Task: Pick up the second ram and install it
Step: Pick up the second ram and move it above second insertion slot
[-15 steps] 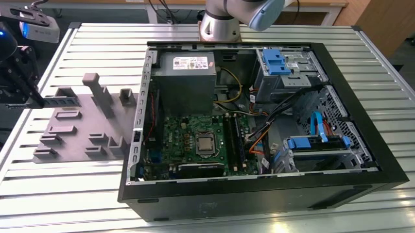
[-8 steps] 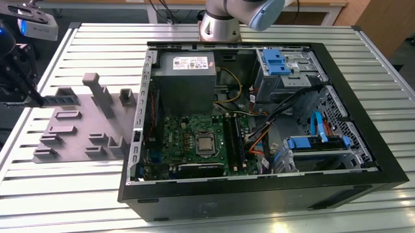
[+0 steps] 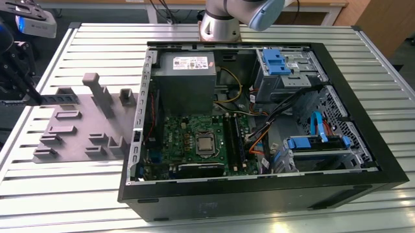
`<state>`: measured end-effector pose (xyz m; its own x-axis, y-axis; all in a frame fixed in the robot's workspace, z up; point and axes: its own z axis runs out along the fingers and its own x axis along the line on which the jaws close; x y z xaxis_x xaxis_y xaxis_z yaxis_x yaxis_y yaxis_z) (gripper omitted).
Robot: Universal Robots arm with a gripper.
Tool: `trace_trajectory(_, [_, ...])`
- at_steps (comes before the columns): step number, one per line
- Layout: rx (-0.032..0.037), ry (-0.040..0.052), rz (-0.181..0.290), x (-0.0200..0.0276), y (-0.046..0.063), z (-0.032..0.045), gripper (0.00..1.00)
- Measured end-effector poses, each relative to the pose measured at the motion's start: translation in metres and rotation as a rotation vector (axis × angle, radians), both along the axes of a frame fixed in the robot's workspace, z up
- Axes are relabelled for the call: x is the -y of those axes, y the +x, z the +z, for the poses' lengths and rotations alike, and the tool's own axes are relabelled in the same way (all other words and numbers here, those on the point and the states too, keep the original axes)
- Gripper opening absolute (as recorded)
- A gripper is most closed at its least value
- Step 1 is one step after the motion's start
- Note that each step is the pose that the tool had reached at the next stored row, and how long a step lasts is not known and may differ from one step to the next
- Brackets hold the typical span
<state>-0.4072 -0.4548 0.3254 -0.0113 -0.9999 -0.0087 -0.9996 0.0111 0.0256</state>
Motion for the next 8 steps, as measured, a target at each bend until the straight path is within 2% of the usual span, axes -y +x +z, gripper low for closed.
trace_trajectory(8, [0.0000,0.0000,0.000,0.0000,0.0000,0.0048,0.14])
